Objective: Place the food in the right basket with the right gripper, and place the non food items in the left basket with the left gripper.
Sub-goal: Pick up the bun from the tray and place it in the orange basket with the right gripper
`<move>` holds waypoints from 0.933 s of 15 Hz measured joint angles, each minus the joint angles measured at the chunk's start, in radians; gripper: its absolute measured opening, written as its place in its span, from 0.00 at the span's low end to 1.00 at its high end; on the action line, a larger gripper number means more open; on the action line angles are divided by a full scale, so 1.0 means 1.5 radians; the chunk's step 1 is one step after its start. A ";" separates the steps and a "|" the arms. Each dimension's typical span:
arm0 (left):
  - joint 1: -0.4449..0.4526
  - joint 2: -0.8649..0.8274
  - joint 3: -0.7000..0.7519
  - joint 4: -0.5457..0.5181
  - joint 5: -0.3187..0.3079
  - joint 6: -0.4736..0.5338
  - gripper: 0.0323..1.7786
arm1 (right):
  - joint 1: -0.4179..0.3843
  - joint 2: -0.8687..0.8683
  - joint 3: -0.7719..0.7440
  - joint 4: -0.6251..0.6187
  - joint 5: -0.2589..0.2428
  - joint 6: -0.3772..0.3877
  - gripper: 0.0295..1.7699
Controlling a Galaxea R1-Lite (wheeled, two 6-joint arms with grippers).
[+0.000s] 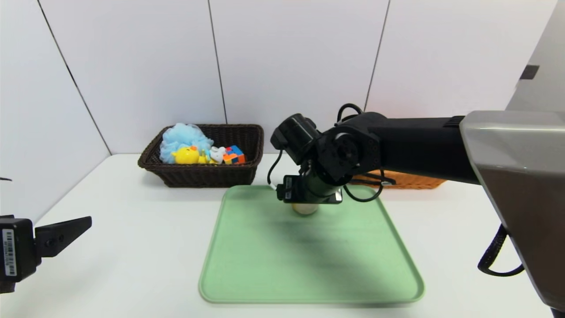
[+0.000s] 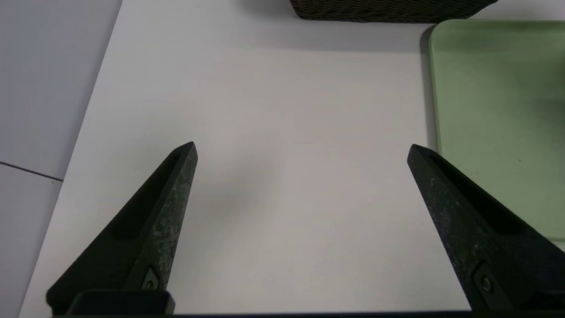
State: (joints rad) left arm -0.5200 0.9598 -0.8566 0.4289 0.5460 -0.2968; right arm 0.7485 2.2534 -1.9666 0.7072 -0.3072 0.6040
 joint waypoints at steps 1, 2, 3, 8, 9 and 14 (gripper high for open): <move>0.000 -0.001 0.001 0.000 0.000 0.000 0.95 | -0.001 0.004 0.000 -0.001 0.000 -0.002 0.96; 0.000 -0.002 0.001 0.000 0.000 0.000 0.95 | -0.002 0.008 0.000 -0.007 0.001 -0.005 0.96; 0.000 -0.002 0.002 0.000 0.000 0.000 0.95 | -0.005 0.013 0.000 -0.011 0.003 -0.006 0.96; 0.000 -0.004 0.007 0.000 0.000 0.000 0.95 | -0.014 0.025 0.000 -0.013 0.002 -0.012 0.84; 0.000 -0.004 0.007 0.000 0.000 0.000 0.95 | -0.016 0.026 0.000 -0.013 0.002 -0.012 0.75; 0.000 -0.004 0.007 0.000 0.001 0.001 0.95 | -0.022 0.029 0.000 -0.013 0.004 -0.015 0.41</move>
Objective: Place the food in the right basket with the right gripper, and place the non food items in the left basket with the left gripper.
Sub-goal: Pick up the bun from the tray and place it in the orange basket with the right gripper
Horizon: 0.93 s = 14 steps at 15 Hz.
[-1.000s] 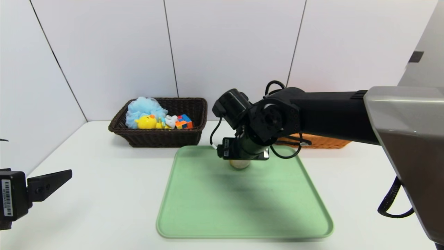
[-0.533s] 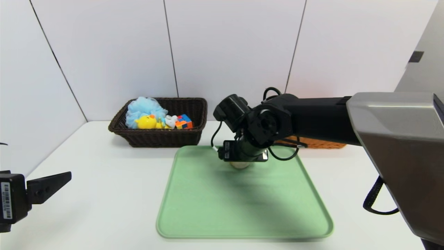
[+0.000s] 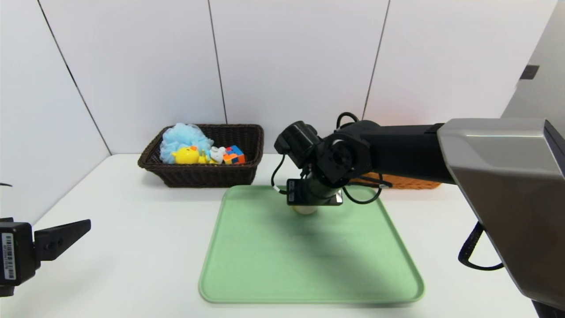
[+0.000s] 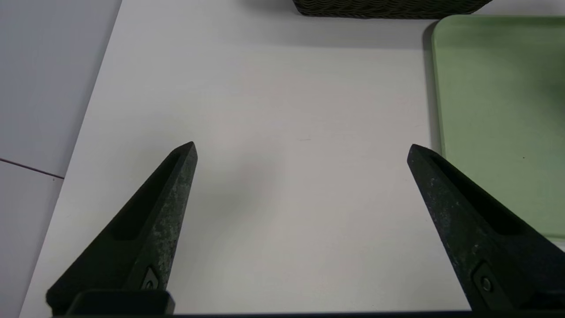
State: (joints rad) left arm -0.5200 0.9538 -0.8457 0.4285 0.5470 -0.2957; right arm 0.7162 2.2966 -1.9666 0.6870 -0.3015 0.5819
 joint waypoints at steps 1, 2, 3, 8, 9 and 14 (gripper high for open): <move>0.000 0.000 0.000 0.000 0.000 -0.001 0.95 | 0.000 0.000 0.000 0.000 0.000 0.000 0.24; 0.001 -0.001 -0.001 0.000 0.000 -0.001 0.95 | -0.001 -0.001 0.000 0.001 0.000 0.000 0.02; 0.001 -0.001 -0.001 0.000 0.000 -0.001 0.95 | -0.001 -0.004 0.000 0.002 0.000 -0.001 0.02; 0.001 -0.003 0.000 0.001 0.000 -0.001 0.95 | 0.004 -0.046 0.001 0.004 0.001 -0.013 0.02; 0.001 -0.004 0.000 0.001 0.000 -0.001 0.95 | 0.006 -0.060 0.001 0.003 0.002 -0.016 0.02; 0.001 -0.003 0.000 0.000 -0.001 0.000 0.95 | 0.001 -0.164 0.006 0.002 0.029 -0.065 0.02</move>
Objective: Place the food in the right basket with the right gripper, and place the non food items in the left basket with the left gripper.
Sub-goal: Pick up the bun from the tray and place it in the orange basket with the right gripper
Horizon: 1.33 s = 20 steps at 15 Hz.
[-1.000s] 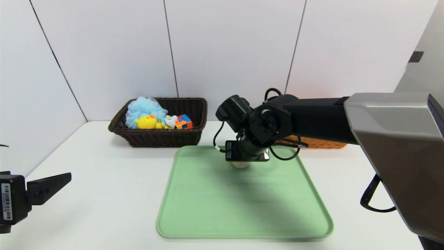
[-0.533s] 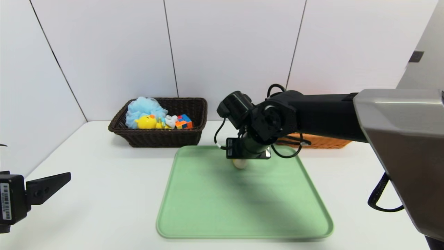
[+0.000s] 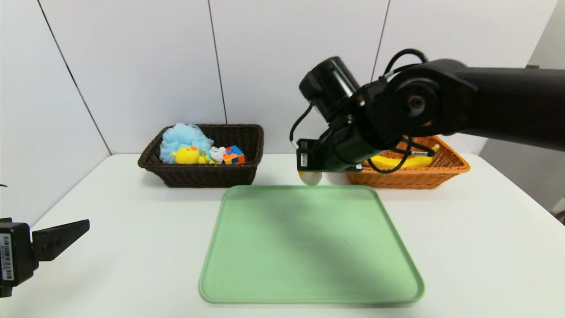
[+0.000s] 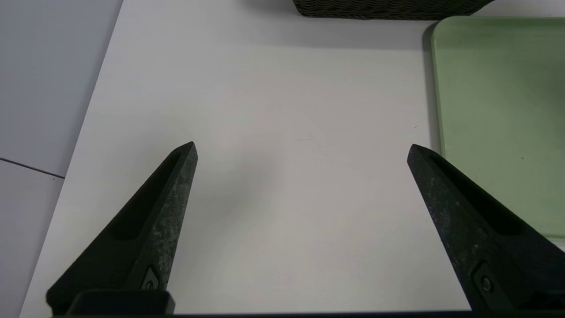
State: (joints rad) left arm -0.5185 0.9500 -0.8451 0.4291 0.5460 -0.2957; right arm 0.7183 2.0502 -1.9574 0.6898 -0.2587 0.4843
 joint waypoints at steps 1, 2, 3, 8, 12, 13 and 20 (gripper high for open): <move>0.000 0.002 0.000 0.000 0.000 0.000 0.95 | -0.005 -0.021 0.001 -0.001 0.003 -0.007 0.02; -0.001 0.004 0.000 0.000 -0.001 0.001 0.95 | -0.013 -0.045 0.001 -0.002 0.005 -0.013 0.02; -0.001 0.007 0.000 0.000 -0.002 0.001 0.95 | -0.027 -0.064 0.002 -0.003 0.005 -0.022 0.02; -0.001 0.016 -0.004 -0.001 -0.002 0.002 0.95 | -0.150 -0.111 0.002 -0.026 0.043 -0.043 0.02; -0.001 0.014 -0.001 -0.001 -0.003 0.000 0.95 | -0.253 -0.081 0.002 -0.028 0.104 -0.038 0.02; 0.000 0.014 0.001 0.000 -0.002 0.000 0.95 | -0.269 -0.070 0.002 -0.034 0.105 -0.038 0.02; 0.000 0.012 0.003 0.000 -0.001 0.000 0.95 | -0.344 0.024 0.002 -0.084 0.101 -0.043 0.02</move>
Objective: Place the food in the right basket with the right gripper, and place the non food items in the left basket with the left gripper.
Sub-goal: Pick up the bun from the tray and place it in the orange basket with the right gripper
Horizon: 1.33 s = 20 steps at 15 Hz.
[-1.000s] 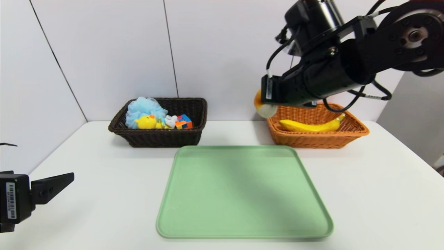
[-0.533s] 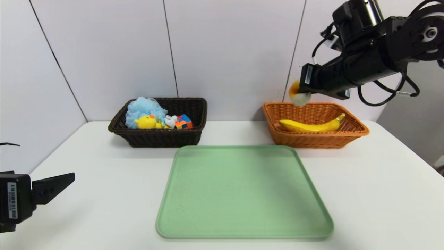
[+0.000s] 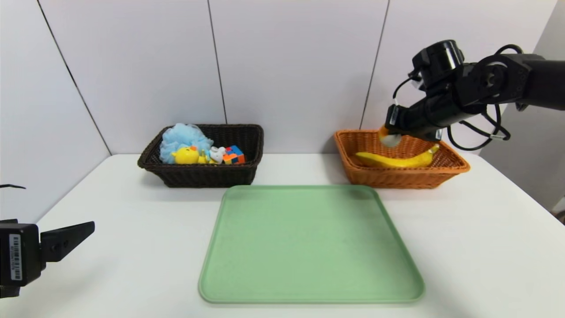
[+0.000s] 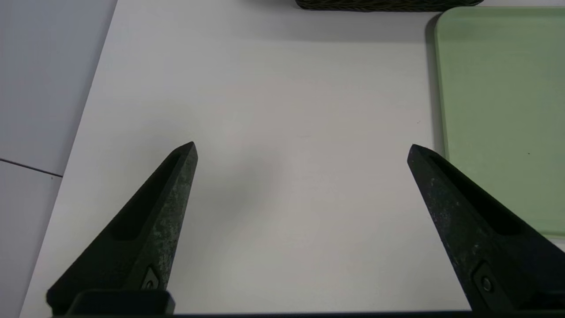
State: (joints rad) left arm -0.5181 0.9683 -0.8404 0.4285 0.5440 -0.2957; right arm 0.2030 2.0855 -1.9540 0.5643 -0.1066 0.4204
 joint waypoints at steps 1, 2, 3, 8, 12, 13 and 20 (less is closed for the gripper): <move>0.000 0.000 0.000 0.000 0.000 0.000 0.95 | -0.009 0.013 0.000 -0.010 -0.001 -0.002 0.02; 0.000 0.000 0.000 0.000 0.000 0.000 0.95 | -0.017 0.024 0.000 -0.016 -0.002 -0.003 0.02; 0.000 0.000 0.000 0.000 0.000 0.000 0.95 | -0.024 0.034 0.000 -0.019 -0.002 -0.003 0.02; 0.000 0.003 0.001 0.000 0.000 0.001 0.95 | -0.045 0.070 0.000 -0.039 -0.003 -0.003 0.02; 0.000 0.007 0.001 -0.001 0.000 0.000 0.95 | -0.051 0.085 0.000 -0.040 -0.002 -0.004 0.36; 0.000 0.008 0.001 -0.001 0.000 0.000 0.95 | -0.051 0.087 0.000 -0.041 -0.001 -0.004 0.43; 0.000 0.018 -0.008 -0.023 0.002 0.005 0.95 | -0.051 0.053 0.000 -0.038 -0.002 -0.026 0.75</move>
State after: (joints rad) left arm -0.5185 0.9953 -0.8519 0.3945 0.5464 -0.2877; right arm 0.1268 2.1657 -1.9545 0.5074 -0.1100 0.3809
